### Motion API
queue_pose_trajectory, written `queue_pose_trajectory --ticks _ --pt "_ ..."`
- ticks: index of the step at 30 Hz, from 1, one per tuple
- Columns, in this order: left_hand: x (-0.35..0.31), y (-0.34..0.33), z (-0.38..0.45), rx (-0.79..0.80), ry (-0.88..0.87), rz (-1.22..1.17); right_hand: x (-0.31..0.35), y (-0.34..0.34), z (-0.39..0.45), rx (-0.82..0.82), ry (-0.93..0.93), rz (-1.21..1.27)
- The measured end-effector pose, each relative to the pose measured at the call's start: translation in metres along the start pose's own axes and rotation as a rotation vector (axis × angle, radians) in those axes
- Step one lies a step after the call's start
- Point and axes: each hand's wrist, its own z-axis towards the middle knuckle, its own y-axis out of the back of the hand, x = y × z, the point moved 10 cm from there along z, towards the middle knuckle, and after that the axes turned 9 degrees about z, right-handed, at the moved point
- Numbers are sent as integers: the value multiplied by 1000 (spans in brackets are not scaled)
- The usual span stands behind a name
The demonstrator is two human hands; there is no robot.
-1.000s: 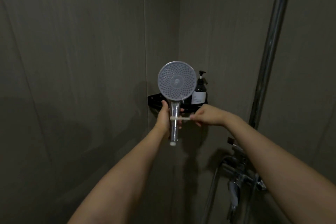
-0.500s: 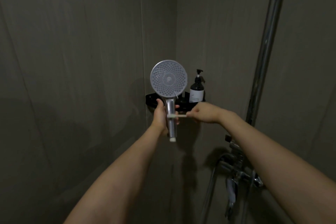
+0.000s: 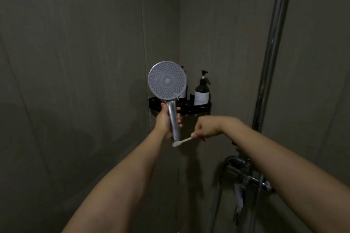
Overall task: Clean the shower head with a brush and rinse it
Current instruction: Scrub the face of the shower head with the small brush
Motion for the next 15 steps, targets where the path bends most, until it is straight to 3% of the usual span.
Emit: queue_pose_trajectory --ticks 3,7,12,15 --pt "-3 3 0 -27 1 7 -14 16 -4 -68 -39 -111" --pt "-1 6 3 -48 7 2 -6 11 -1 -54 13 1" --pt "0 7 4 -49 5 18 -27 16 1 -101 -65 -117" --pt "1 11 6 -59 8 6 -20 13 -1 -98 -7 -8"
